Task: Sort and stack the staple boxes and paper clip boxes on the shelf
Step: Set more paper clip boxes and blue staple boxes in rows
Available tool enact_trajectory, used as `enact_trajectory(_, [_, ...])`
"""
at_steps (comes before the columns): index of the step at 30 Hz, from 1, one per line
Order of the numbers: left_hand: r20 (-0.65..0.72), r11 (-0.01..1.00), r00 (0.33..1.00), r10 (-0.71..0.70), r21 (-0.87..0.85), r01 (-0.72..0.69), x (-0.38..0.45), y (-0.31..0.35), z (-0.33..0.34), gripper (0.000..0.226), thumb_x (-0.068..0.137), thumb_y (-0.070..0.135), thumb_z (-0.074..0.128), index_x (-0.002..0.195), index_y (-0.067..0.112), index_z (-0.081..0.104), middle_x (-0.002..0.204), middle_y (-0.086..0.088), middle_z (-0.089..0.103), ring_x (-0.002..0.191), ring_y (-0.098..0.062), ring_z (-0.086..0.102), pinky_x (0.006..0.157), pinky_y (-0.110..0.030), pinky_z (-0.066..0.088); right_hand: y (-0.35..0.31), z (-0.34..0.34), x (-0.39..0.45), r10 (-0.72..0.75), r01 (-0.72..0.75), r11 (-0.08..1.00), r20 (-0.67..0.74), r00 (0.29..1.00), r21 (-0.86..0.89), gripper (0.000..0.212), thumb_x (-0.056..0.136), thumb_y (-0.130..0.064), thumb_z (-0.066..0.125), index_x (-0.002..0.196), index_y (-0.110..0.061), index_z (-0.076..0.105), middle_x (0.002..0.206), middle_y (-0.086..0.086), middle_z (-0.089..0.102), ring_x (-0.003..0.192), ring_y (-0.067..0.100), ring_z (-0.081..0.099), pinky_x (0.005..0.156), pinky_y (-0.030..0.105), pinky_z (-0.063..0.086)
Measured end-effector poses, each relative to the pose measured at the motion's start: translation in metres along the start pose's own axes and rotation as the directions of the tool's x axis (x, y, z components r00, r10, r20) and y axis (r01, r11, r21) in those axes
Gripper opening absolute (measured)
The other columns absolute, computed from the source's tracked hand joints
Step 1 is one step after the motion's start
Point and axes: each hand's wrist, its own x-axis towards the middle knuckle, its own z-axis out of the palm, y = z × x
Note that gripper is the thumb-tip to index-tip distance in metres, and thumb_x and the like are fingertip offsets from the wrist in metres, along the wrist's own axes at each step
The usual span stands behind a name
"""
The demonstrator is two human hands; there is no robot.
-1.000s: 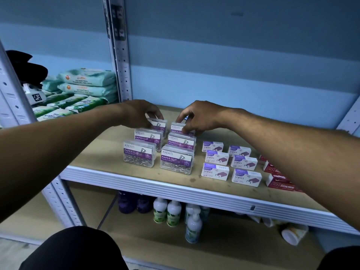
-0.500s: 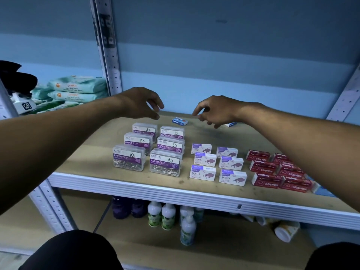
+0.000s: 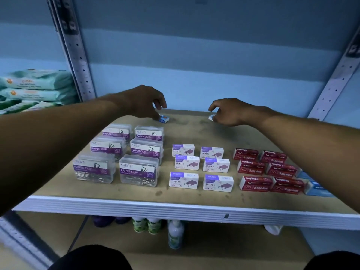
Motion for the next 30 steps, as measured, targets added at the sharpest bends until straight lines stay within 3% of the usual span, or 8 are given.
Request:
enact_trajectory(5, [0.102,0.986,0.995,-0.014,0.164,-0.003,0.027,-0.001,0.014,0.048,0.082,0.023,0.076,0.127,0.020,0.060,0.126,0.002,0.061,0.100,-0.015,0.056,0.087,-0.025,0.040,0.006,0.009,0.024,0.003,-0.004,0.999,-0.011,1.000,-0.050,0.057,0.098,-0.034,0.061,0.149,-0.024,0.040,0.147,0.010,0.047,0.132,0.029,0.048,0.106,0.037,0.040])
enact_trajectory(11, [0.177,0.952,0.984,-0.009,0.302,-0.046,0.045,-0.015,0.030,0.049,0.088,0.024,0.069,0.135,0.028,0.056,0.137,0.001,0.056,0.120,-0.022,0.054,0.098,-0.032,0.042,0.011,0.017,0.042,-0.049,0.070,0.971,0.097,0.994,-0.228,0.049,0.100,-0.016,0.053,0.148,-0.024,0.043,0.147,0.008,0.048,0.129,0.029,0.048,0.101,0.038,0.042])
enact_trajectory(16, [0.178,0.957,0.983,0.038,0.278,-0.087,0.046,-0.018,0.031,0.040,0.086,0.022,0.071,0.126,0.029,0.065,0.126,0.001,0.064,0.113,-0.022,0.059,0.094,-0.029,0.044,0.021,0.019,0.051,-0.093,0.111,0.959,0.080,0.992,-0.261,0.043,0.097,-0.013,0.060,0.138,-0.022,0.054,0.140,0.007,0.053,0.127,0.027,0.049,0.100,0.035,0.041])
enact_trajectory(22, [0.144,0.968,0.987,0.067,0.231,-0.099,0.044,-0.016,0.030,0.030,0.084,0.021,0.074,0.114,0.020,0.072,0.111,-0.003,0.071,0.086,-0.015,0.058,0.082,-0.023,0.042,0.025,0.018,0.051,-0.085,0.082,0.966,0.000,0.996,-0.244,0.030,0.092,-0.030,0.064,0.123,-0.026,0.062,0.128,0.002,0.058,0.117,0.023,0.053,0.095,0.037,0.047])
enact_trajectory(26, [0.082,0.952,0.989,0.125,0.270,-0.143,0.040,-0.006,0.030,0.032,0.086,0.034,0.070,0.115,0.021,0.071,0.107,0.000,0.073,0.095,-0.019,0.063,0.083,-0.023,0.045,0.024,0.012,0.037,-0.112,0.106,0.991,-0.076,0.991,-0.077,0.024,0.090,-0.044,0.062,0.109,-0.031,0.069,0.111,-0.006,0.063,0.102,0.017,0.058,0.091,0.037,0.051])
enact_trajectory(30, [0.019,0.951,0.986,0.169,0.258,-0.168,0.034,0.006,0.025,0.027,0.083,0.030,0.068,0.108,0.021,0.074,0.101,0.001,0.074,0.087,-0.018,0.065,0.077,-0.028,0.049,0.019,0.001,0.020,-0.130,0.136,0.990,-0.117,0.985,0.045,0.020,0.087,-0.032,0.061,0.100,-0.026,0.076,0.100,-0.006,0.071,0.085,0.011,0.064,0.086,0.035,0.054])
